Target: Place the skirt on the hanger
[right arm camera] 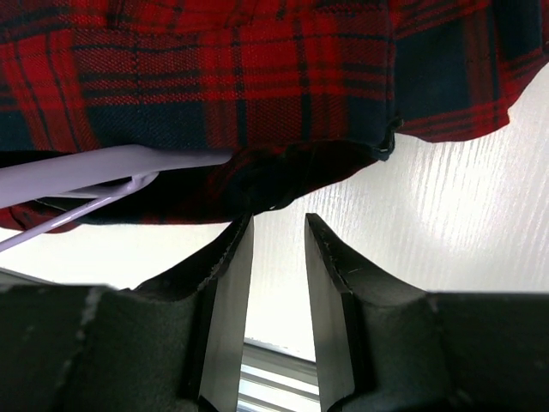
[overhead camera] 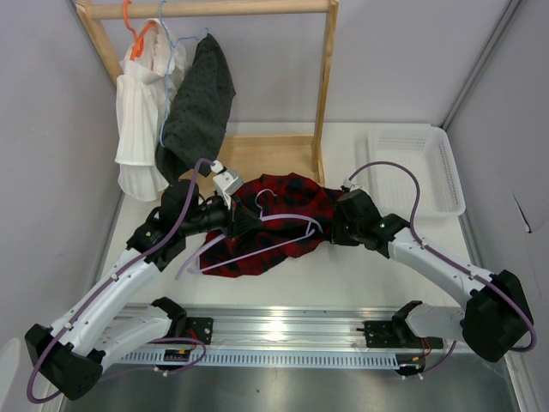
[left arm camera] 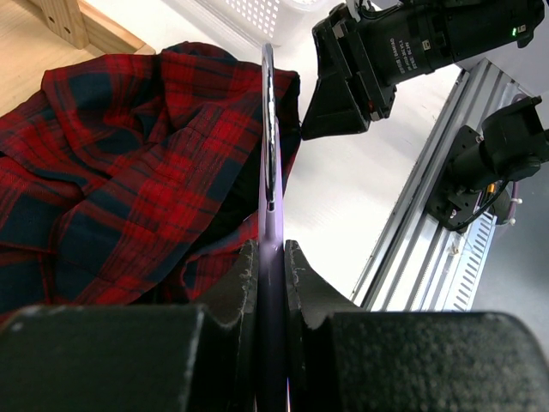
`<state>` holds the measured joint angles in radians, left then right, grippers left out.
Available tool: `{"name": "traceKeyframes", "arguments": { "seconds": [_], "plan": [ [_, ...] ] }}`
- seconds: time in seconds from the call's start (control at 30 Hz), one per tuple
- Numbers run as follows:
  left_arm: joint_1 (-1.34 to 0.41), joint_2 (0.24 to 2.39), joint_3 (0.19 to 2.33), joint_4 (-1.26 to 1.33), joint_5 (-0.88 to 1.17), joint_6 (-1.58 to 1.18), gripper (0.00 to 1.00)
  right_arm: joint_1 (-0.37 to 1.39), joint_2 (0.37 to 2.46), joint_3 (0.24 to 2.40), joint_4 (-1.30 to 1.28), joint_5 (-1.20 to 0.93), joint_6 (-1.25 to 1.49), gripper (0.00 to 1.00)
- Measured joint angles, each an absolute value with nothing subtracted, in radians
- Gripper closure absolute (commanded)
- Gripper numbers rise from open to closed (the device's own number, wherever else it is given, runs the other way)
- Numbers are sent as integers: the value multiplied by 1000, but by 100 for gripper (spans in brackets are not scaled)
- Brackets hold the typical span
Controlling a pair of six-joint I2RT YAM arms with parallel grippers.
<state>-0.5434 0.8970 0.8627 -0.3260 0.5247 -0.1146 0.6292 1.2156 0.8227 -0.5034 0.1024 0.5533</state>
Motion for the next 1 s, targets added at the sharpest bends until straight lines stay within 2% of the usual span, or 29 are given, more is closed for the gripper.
{"name": "traceKeyframes", "arguments": {
  "seconds": [0.47,0.7,0.8,0.9,1.0],
  "plan": [
    [-543,899,863,-327,525,-115,100,633,1293,870,-486,145,521,66],
    [-543,899,863,-327,525,-115,100,637,1303,886,-477,154,513,82],
    [-543,899,863,-327,525,-115,100,638,1308,901,-477,159,508,94],
    [-543,899,863,-327,525,-115,100,638,1313,915,-476,164,501,100],
    [-543,899,863,-326,525,-115,100,638,1317,922,-476,170,500,100]
  ]
}}
